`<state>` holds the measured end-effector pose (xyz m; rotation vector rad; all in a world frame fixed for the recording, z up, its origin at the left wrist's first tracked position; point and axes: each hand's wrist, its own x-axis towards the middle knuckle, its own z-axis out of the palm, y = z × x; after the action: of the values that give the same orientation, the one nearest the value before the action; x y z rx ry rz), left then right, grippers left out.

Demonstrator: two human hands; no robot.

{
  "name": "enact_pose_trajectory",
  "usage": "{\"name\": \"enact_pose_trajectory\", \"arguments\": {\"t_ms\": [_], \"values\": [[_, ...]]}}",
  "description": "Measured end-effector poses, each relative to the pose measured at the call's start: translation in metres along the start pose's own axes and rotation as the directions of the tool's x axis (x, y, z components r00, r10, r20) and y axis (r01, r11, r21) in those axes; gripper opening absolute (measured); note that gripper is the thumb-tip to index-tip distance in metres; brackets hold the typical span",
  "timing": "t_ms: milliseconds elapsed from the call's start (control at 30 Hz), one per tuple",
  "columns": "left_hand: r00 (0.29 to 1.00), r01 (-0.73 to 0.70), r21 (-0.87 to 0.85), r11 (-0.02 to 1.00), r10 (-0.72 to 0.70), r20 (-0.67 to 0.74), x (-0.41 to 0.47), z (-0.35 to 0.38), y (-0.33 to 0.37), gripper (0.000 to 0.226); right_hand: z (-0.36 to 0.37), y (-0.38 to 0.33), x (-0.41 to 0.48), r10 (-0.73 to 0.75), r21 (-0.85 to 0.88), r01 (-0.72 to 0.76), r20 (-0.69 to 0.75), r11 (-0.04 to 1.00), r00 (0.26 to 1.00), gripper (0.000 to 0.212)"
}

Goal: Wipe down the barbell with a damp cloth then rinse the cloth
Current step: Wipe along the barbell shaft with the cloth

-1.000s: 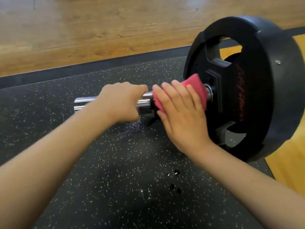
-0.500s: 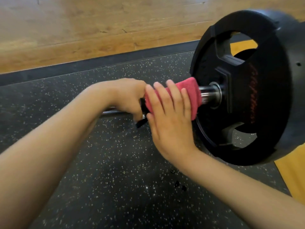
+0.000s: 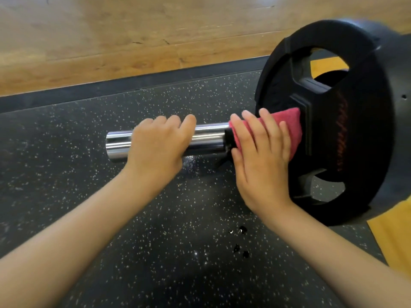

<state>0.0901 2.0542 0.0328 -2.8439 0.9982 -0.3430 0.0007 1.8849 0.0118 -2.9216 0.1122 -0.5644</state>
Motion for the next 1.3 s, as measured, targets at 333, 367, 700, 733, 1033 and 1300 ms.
{"name": "enact_pose_trajectory", "arguments": {"t_ms": [333,367,700,733,1033,1300], "values": [[0.817,0.178,-0.313,0.933,0.037,0.576,0.036,-0.022,-0.02,0.038,0.006,0.001,0.014,-0.245,-0.086,0.245,0.017,0.966,0.969,0.047],[0.903,0.162,-0.249,0.955,-0.041,0.427,0.026,-0.02,-0.014,0.032,0.002,0.009,0.012,-0.188,-0.095,0.191,0.03,0.977,0.982,0.049],[0.989,0.148,-0.068,0.987,-0.148,0.006,-0.03,0.005,-0.038,0.023,0.001,-0.012,0.003,-0.048,-0.054,0.05,0.036,0.997,0.998,0.049],[0.991,0.128,-0.074,0.989,-0.124,0.059,-0.026,0.001,-0.04,0.024,0.005,-0.024,0.007,-0.096,-0.026,0.097,0.028,0.995,0.995,0.048],[0.938,0.225,-0.351,0.909,-0.105,0.33,-0.01,-0.014,-0.06,0.034,0.023,-0.065,0.029,-0.349,-0.03,0.349,0.015,0.937,0.937,0.046],[0.964,0.188,-0.273,0.944,-0.23,-0.132,-0.045,0.024,-0.055,0.037,-0.003,0.007,0.01,0.012,-0.054,-0.009,0.055,0.999,0.998,0.05]]}}
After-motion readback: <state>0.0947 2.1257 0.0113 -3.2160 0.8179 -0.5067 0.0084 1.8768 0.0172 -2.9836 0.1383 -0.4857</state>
